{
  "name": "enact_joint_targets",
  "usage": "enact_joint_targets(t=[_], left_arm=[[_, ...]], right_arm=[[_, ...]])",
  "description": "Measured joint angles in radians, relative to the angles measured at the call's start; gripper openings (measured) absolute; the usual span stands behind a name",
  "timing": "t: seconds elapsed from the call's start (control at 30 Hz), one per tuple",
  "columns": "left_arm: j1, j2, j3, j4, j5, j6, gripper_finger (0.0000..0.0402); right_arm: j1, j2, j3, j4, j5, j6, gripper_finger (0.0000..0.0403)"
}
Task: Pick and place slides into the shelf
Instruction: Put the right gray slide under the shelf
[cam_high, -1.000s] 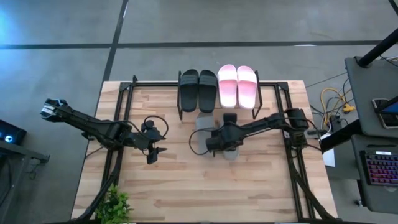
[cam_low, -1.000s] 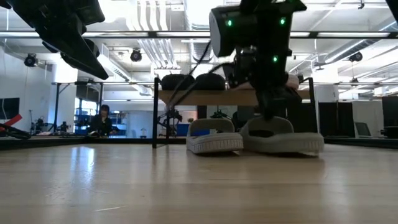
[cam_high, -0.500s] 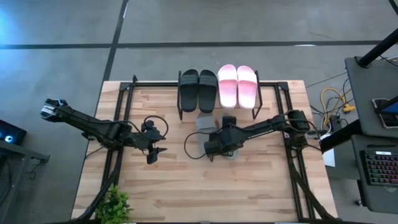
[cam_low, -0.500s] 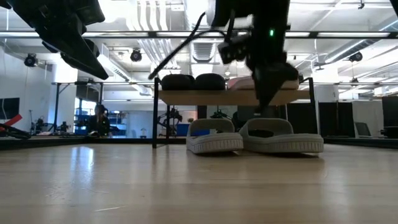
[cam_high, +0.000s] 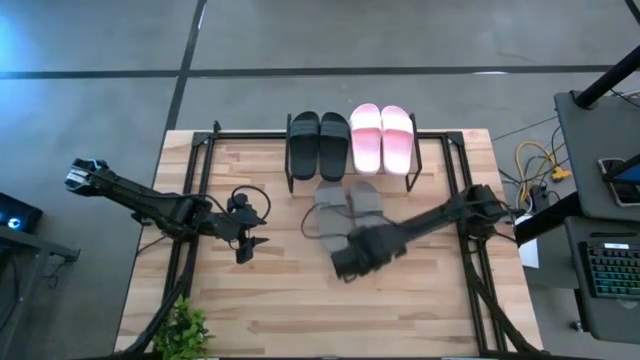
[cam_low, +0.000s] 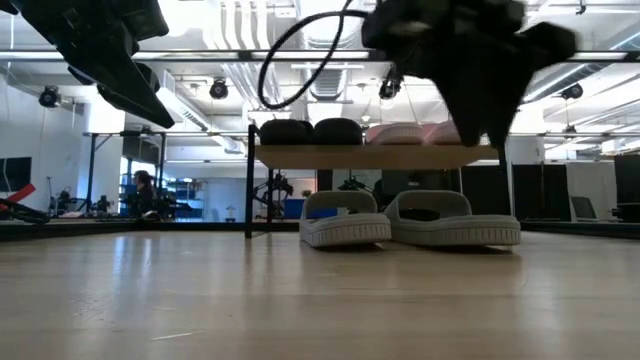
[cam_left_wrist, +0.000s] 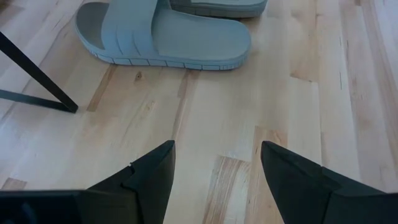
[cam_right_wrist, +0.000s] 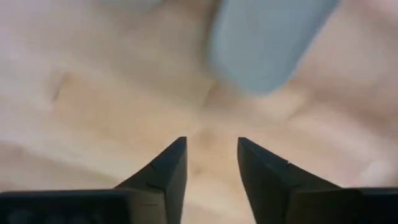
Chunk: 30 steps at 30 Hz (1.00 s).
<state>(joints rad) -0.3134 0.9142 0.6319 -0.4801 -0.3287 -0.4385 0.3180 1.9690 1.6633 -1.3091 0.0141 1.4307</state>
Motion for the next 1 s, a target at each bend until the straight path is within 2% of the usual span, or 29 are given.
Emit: enact_joint_targets(t=[0.1,0.23,0.37,0.63,1.0], left_arm=[[0.000,0.000,0.000,0.000,0.000,0.000,0.0223],[0.000,0.000,0.000,0.000,0.000,0.000,0.0223],[0.000,0.000,0.000,0.000,0.000,0.008,0.0223],[0.000,0.000,0.000,0.000,0.000,0.008,0.0223],[0.000,0.000,0.000,0.000,0.000,0.001,0.0223]], right_arm=[[0.048,0.000,-0.040,0.089,-0.026,0.121,0.0094],[0.101,0.000,-0.077,0.093,0.011,0.283,0.0026],[0.123,0.000,-0.128,0.106,0.058,0.376,0.0014],[0.081,0.001,-0.291,0.299,0.058,0.306,0.0013],[-0.085,0.001,-0.347,0.320,0.201,0.099,0.0013]])
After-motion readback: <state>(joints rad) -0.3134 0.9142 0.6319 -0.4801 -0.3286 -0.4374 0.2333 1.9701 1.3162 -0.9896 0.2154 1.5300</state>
